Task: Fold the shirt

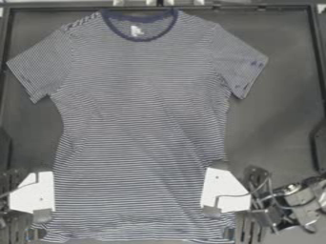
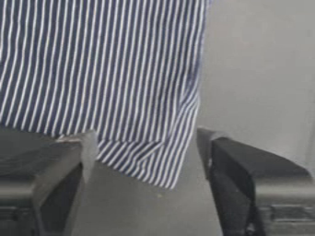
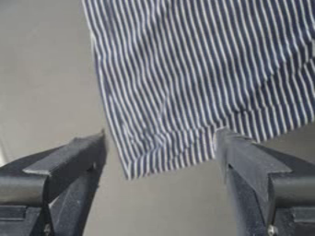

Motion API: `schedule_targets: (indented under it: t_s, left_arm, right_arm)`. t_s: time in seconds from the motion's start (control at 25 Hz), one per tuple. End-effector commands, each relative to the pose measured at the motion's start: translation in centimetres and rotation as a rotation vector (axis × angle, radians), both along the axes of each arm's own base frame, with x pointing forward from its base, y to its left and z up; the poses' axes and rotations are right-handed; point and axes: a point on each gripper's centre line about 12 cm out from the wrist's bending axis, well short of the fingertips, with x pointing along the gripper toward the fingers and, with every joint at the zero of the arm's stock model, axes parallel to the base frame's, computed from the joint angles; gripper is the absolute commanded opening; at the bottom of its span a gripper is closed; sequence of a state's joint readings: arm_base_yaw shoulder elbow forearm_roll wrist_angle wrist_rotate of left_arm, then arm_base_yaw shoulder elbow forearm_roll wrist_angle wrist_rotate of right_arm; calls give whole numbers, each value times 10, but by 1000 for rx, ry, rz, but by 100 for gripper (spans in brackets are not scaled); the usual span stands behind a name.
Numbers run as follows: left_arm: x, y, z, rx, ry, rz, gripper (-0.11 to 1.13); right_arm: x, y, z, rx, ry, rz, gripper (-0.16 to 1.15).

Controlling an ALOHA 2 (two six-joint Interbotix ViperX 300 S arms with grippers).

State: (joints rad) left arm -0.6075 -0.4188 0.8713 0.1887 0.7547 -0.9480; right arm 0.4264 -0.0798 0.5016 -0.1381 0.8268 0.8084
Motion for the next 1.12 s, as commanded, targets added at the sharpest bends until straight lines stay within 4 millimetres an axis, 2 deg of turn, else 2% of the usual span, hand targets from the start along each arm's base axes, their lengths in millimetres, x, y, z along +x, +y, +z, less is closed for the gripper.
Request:
schedule_targets:
  t_s: [0.04, 0.6, 0.88, 1.12]
  left_arm:
    - [6, -6, 4, -5, -10, -5, 94]
    - [21, -18, -21, 50, 47, -26, 94]
    - [26, -19, -43, 122, 97, -44, 92]
    - [26, -19, -51, 142, 116, -48, 92]
  right_arm:
    - [4, 4, 3, 9, -18, 6, 97]
    - [11, 23, -34, -9, 39, 28, 97]
    - [15, 22, -47, -54, 54, 25, 97]
    - [16, 23, -59, -70, 83, 21, 97]
